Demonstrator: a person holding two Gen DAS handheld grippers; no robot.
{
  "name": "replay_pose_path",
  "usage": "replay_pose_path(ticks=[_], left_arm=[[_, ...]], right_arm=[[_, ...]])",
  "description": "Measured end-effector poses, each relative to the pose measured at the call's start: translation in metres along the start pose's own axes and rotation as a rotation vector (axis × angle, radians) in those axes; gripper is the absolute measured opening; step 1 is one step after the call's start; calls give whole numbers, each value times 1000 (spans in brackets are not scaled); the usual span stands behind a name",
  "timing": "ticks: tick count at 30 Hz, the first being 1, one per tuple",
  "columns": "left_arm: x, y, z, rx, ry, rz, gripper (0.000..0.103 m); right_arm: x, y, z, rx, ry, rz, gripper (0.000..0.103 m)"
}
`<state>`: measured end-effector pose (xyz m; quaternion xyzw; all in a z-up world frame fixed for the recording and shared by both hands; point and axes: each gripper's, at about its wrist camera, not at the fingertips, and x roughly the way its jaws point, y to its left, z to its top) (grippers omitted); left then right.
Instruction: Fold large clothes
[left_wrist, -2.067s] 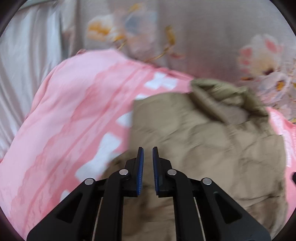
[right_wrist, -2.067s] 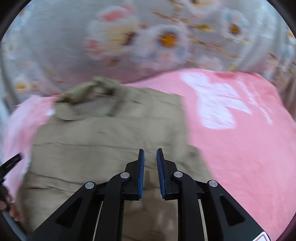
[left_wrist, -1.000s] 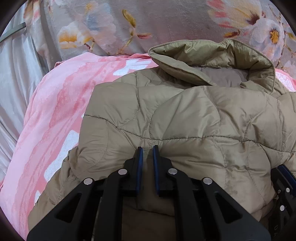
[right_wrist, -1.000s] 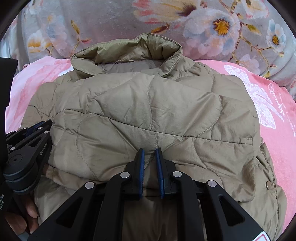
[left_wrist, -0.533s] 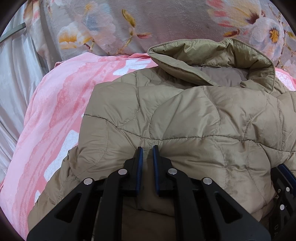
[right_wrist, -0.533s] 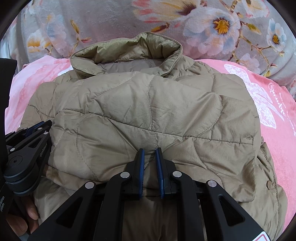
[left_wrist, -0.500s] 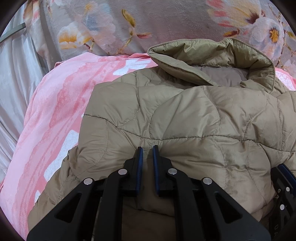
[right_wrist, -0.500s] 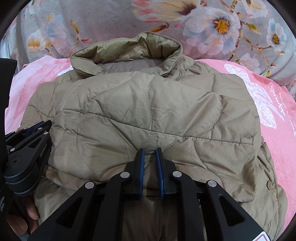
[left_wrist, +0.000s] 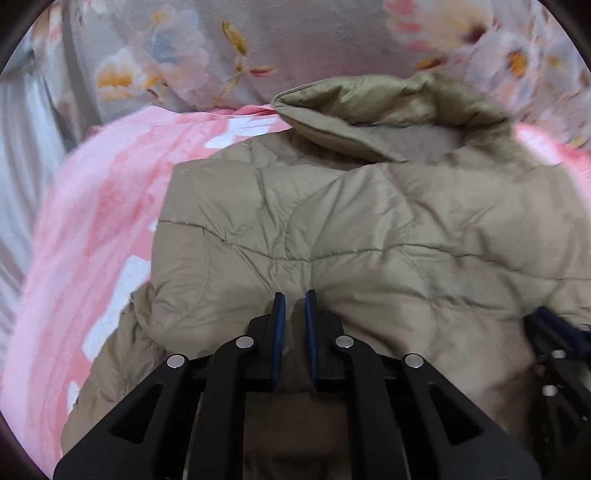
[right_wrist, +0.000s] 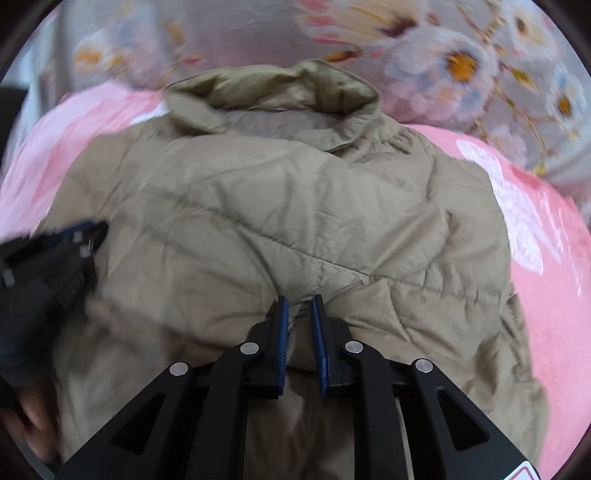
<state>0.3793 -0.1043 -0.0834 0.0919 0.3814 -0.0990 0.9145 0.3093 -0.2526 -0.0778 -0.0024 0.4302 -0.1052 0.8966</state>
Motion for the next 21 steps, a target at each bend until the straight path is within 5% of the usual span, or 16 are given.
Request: replay_pose_path(ticks=[2,4,8,12,15,17,19,21], left_arm=[[-12,16,3,-40,9,-102,32],[-29,36,22,-110,-27,-190,38],[-34,54,79,-267,-77,-295,67],[18,46,121,-388,29,-356,67],[54,38,123,-429,114,-367,57],[72,33,120,-444,152,-401,36],[78,30,119,-444,162,-433,17],[73,28,119,-422,148,-445,9]], right_arm=[[-12,-9,-2,-16,8,56,22],[-22,-30,7,60,-16,143,42],[-18,-77,46,320,-71,250,43],[19,-100,82,480,-66,258,44],[53,-100,93,537,-17,308,44],[68,-99,95,557,8,320,38],[75,-97,101,555,7,335,5],[66,-98,107,542,-38,352,4]])
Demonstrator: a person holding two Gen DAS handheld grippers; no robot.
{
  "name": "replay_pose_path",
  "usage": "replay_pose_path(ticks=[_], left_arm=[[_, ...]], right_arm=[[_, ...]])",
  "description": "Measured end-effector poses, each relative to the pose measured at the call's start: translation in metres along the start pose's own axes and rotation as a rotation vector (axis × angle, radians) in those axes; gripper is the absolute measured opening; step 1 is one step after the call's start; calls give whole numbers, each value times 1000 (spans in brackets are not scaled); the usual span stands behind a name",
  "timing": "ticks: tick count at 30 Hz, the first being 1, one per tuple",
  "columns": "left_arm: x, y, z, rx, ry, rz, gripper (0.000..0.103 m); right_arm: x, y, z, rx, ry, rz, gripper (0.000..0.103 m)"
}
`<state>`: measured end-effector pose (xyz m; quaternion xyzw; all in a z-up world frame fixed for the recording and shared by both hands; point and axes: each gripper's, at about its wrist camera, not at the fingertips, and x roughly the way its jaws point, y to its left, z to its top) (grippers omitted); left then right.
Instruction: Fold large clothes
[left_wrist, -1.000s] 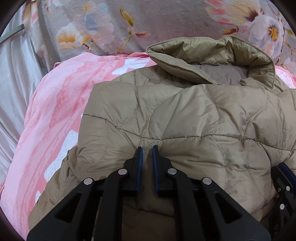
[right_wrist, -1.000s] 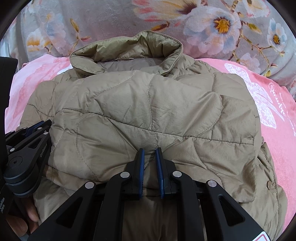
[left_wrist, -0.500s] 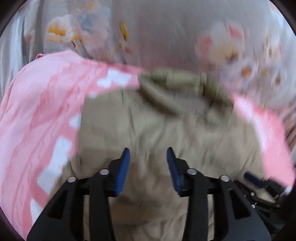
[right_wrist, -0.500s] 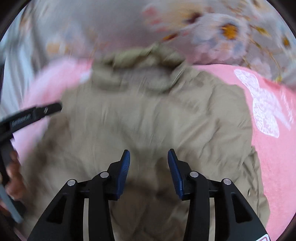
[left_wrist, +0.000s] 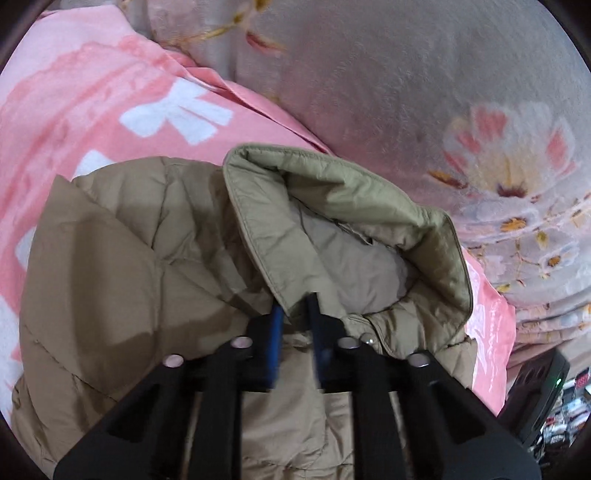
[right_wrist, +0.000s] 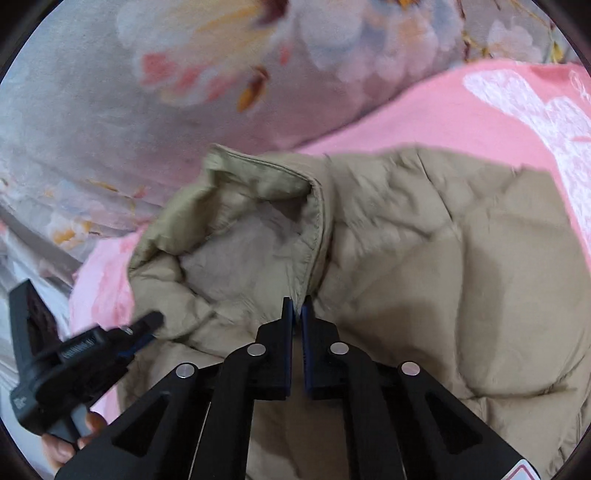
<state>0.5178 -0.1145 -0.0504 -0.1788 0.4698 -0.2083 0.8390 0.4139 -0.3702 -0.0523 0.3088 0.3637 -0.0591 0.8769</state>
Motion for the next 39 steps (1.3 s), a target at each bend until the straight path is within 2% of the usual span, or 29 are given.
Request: replay_pose_path(ticks=[2,4,5,9,15,23,26,29,32,34,37,39], left_arm=[[-9,-4,0,41,-24,6,5],[-13,-5,-5,77,-41,25,4],[-11,-3,-6,85,-41,36,4],[14,3,-20,121,-15,113,4],[28,6,-36,194,-53,155,5],[31,4,-44,215,-80,175,6],[25,9,-43,208,-75,148,6],[6,13,-43,219,-47,99,7],[-29,20,-30,196,-37,58,7],[-54,18,-3,153,-109,44,7],[-66,0,49,105,-232,64,8],[-54,-6,76,51,-225,46,9]], right_arm=[[-13,9,3,-62,-49,-12,3],[-16,20,-1,-179,-85,-100,3],[-9,22,-4,-221,-79,-145,3],[17,11,-16,-259,-25,-223,2],[30,0,-23,-254,-6,-218,1],[33,-7,-27,-247,4,-214,0],[23,-16,-28,-216,39,-160,0],[-6,-28,-32,-182,77,-117,1],[-47,-36,-26,-180,34,-157,5],[-65,-34,-3,-136,-46,-166,11],[-63,-14,40,-89,-135,-158,11],[-46,5,63,-82,-156,-140,11]])
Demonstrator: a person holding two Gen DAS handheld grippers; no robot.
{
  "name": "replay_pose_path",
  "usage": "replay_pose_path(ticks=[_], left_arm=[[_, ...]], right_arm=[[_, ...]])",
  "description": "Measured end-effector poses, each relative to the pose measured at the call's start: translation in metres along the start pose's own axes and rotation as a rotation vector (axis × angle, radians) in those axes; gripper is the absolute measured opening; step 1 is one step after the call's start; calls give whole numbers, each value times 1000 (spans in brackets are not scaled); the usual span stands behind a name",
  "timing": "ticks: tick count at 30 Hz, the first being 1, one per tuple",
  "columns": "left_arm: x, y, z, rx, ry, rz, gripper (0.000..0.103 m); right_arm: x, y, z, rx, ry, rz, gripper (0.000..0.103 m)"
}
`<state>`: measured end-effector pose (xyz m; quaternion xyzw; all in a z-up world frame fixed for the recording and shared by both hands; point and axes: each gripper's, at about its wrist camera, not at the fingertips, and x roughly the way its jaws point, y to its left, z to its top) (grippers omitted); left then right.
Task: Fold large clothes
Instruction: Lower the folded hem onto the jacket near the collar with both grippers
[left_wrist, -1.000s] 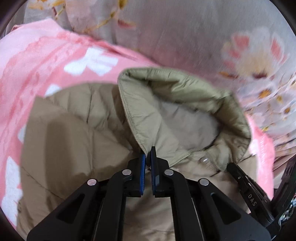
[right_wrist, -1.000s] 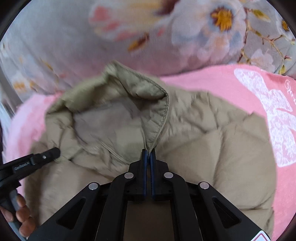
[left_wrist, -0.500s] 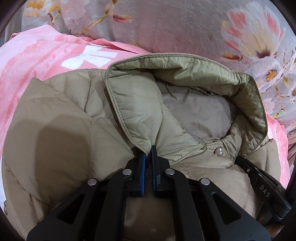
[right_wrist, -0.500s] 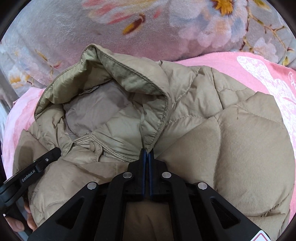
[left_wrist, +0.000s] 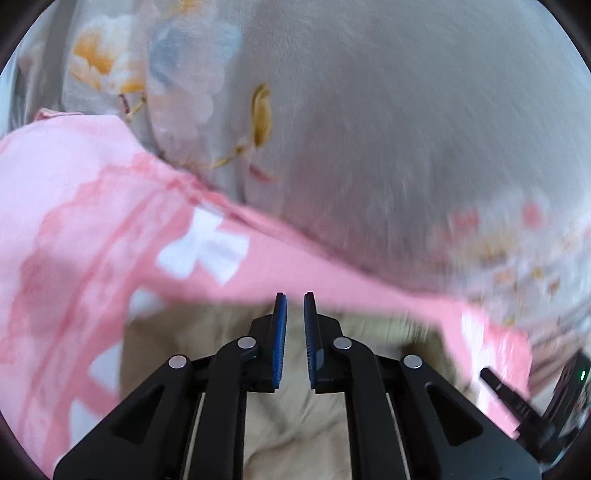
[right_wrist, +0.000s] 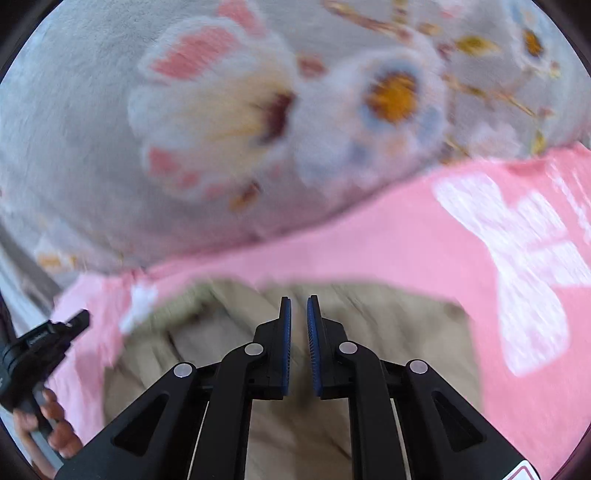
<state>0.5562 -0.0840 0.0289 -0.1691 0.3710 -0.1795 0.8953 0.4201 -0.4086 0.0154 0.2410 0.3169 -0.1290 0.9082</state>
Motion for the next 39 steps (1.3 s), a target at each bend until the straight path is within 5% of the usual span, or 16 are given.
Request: replay_pose_path(ticks=[4,7,15,24,30,39], left_arm=[[56,1,12,-149,131,-36,9],[90,4,-6,-183,257,-28,7],[88,-1,-63,108,404,87,0],[92,-27,-107,439,239,221,0],[90,-24,-113,442,157,231,0],[91,-29,-118,449,134,248,0]], right_arm=[[49,21,17,54,10,-21,11],[84,26,1,54,150,-29,8],[72,24,-52,-204,274,-42,0],[83,33,-85,-414,196,-157,0],[87,36,-92,-437,124,-206,0],[92,41,-93,-456,106,-225,0]])
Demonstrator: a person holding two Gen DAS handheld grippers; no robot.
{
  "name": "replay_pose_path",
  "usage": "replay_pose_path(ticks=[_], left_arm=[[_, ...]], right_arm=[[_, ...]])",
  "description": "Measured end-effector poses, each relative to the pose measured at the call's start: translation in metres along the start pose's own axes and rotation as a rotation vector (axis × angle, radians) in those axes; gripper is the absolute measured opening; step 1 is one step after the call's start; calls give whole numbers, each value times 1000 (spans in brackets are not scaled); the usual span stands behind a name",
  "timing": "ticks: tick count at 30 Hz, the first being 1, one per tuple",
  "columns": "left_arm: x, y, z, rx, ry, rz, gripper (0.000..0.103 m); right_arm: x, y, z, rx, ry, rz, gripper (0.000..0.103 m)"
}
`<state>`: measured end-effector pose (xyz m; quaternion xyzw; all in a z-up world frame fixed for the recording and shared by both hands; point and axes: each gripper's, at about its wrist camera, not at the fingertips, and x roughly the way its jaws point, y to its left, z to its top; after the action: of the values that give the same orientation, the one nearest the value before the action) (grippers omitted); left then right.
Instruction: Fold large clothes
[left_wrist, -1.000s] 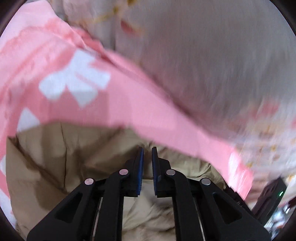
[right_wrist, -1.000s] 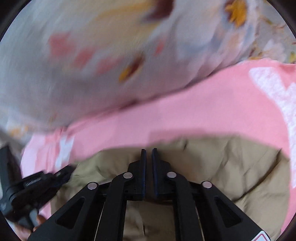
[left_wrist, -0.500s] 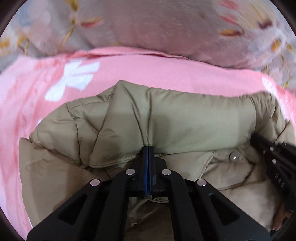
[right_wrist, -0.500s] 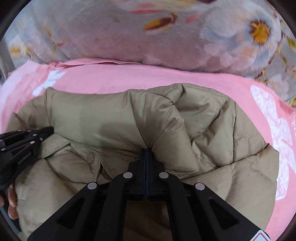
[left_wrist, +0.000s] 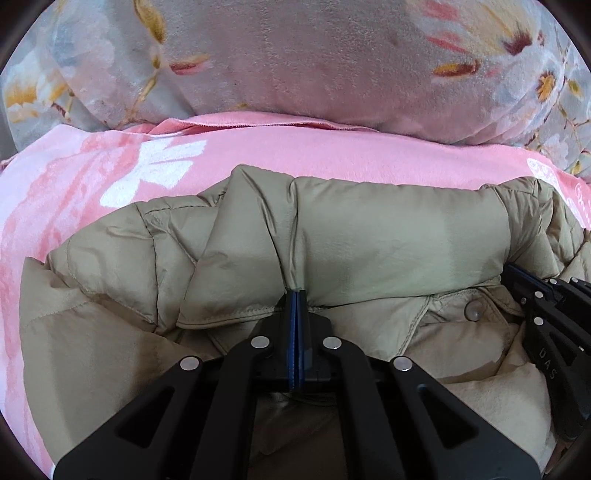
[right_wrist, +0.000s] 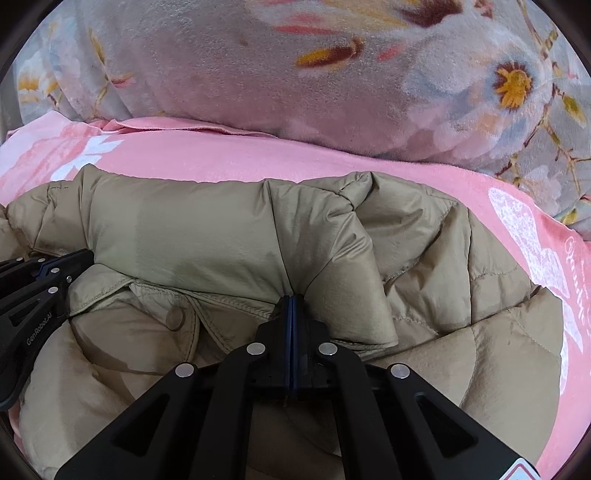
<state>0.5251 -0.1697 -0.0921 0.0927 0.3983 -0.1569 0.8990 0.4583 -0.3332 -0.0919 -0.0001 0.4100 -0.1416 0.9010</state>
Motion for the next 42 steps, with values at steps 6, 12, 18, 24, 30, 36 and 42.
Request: replay_pose_path(ticks=[6,12,18,24,30,36,42], left_arm=[[-1,-3,0,17,-3,24,0],[0,-4,0,23,-5,35,0],[-1,-5,-1,28,-6,41,0],[-1,-6,-1,33,-7,44,0],[-1,-9,-1,54,-8,67,0],[-1,-10,-1,66,-8,80,0],[0,-11,-1,77,-8,92,0]], right_arm=[[0,3,-1,-5,-3,-10,0],[0,3,-1,-5,-4,-10,0],[0,3,-1,-5,-4,-11,0],[0,3,-1,-3,-6,-10,0],[0,3,-1,-3,-7,-11,0],[0,3,-1,-3,-7,-11,0],[0,1,-1,7,-8,1,0]])
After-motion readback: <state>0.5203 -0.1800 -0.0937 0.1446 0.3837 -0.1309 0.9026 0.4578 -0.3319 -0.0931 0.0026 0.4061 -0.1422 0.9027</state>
